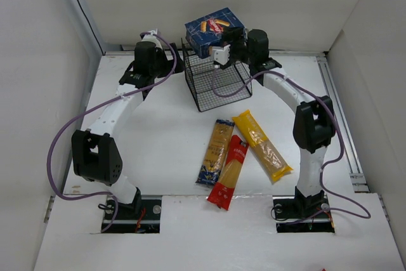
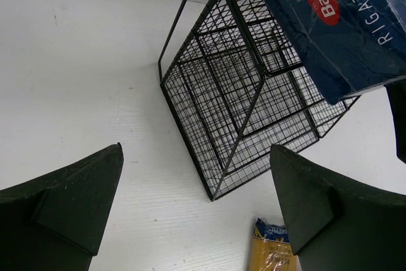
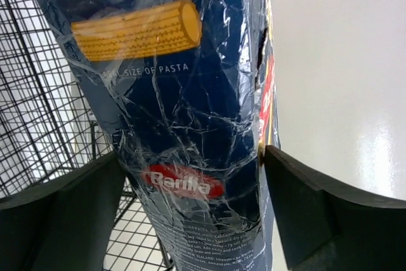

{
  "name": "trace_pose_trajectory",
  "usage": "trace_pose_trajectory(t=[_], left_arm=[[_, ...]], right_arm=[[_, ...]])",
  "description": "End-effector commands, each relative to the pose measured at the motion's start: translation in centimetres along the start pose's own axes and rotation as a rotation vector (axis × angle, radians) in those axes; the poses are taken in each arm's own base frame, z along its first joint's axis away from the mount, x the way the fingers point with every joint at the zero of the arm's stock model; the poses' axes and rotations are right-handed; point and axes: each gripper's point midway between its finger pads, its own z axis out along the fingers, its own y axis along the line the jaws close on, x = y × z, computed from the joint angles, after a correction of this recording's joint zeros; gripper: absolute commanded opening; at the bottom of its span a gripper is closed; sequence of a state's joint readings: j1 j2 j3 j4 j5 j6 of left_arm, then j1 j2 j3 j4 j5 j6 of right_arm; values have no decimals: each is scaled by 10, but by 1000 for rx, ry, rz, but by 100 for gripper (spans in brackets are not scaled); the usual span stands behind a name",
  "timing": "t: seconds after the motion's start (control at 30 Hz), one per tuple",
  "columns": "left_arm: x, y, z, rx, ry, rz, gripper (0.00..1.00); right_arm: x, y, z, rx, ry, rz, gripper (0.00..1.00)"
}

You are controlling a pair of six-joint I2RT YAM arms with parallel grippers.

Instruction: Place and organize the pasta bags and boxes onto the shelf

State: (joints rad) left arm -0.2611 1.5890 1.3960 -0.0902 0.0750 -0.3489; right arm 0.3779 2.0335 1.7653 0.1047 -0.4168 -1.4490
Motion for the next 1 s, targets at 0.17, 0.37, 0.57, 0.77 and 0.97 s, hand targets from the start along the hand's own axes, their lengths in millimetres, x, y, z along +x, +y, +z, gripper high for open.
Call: trace_pose_trajectory(t=[0.17,0.37,0.57,0.77,0.97], left_arm=[[-11,-4,-8,7,-37,7,100],[-9,-1,-16,-8,-33,7,100],[-13,-4,-27,1,-52,7,100],[-5,-1,-42,1,-53,-2,100],[38,-16,-60,7,-4,49,100]], right_arm=[[-5,-18,-29,38,31,33,100],[-21,-42,-69,97,33,199,100],[-36,-78,-86,164,33,255,100],[-14,-93,-119,233,146,435,100],[-1,-28,-189,191,320,889,100]])
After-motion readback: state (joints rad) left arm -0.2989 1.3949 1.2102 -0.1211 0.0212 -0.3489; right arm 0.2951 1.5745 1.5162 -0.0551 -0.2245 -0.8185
